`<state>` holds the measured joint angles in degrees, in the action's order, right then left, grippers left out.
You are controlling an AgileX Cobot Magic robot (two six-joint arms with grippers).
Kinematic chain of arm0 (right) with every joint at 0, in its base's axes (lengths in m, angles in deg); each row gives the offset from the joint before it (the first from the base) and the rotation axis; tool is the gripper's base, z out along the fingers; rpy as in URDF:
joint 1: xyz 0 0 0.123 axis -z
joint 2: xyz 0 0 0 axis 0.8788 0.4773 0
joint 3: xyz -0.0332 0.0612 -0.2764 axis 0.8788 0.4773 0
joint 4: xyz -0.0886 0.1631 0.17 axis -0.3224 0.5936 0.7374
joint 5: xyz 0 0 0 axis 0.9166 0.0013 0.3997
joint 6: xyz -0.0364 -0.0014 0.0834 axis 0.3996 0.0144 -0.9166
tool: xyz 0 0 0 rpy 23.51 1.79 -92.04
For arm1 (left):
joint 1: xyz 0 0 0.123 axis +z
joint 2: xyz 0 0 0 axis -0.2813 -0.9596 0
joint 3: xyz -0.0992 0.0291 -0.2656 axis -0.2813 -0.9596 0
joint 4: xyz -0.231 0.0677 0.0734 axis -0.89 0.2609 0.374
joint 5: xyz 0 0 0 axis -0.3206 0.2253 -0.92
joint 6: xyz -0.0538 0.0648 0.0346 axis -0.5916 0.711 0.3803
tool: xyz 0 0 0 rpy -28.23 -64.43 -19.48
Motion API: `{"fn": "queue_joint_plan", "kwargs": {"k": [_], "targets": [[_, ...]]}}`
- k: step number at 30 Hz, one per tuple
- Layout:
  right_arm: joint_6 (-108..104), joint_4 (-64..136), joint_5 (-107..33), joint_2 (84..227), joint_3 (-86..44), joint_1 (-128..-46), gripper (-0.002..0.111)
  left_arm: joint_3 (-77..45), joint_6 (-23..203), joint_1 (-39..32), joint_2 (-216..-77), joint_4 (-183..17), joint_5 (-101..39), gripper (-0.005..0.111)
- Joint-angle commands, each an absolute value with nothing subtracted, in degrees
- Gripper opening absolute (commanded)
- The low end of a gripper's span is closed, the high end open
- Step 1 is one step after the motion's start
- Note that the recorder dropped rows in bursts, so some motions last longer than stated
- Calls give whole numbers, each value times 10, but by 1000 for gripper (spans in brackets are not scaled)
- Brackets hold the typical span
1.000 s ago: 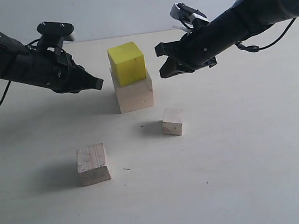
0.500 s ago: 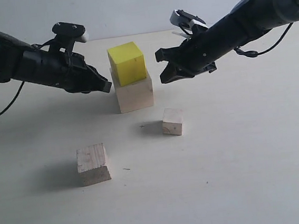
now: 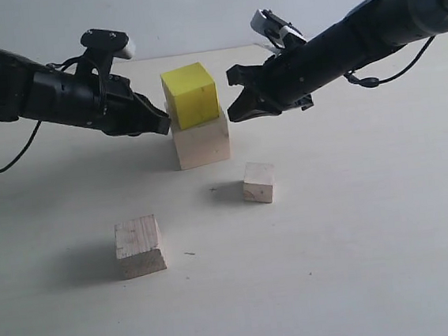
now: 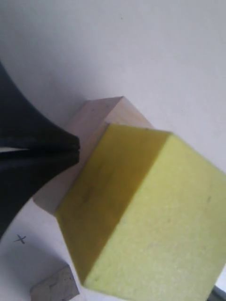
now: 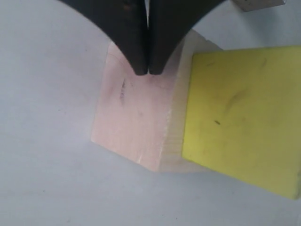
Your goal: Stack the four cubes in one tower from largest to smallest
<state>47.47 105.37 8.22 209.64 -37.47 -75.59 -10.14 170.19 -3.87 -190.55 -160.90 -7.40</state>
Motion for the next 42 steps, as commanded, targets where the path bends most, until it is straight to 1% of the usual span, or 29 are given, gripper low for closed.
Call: {"fn": "queue_joint_plan", "kwargs": {"k": [1, 6, 16, 26, 42], "targets": [[486, 1062, 89, 2096, -379, -779, 0, -98, 1714, -38, -1905, -1632, -71, 0], [483, 1049, 72, 2096, -379, -802, 0, -98, 1716, -38, -1905, -1637, -72, 0], [477, 1033, 62, 2096, -379, -801, 0, -98, 1716, -36, -1906, -1639, -86, 0], [467, 1031, 66, 2096, -379, -801, 0, -98, 1716, -36, -1941, -1649, -37, 0], [457, 1031, 93, 2096, -379, -802, 0, -98, 1729, -36, -1941, -1665, 17, 0]]}}
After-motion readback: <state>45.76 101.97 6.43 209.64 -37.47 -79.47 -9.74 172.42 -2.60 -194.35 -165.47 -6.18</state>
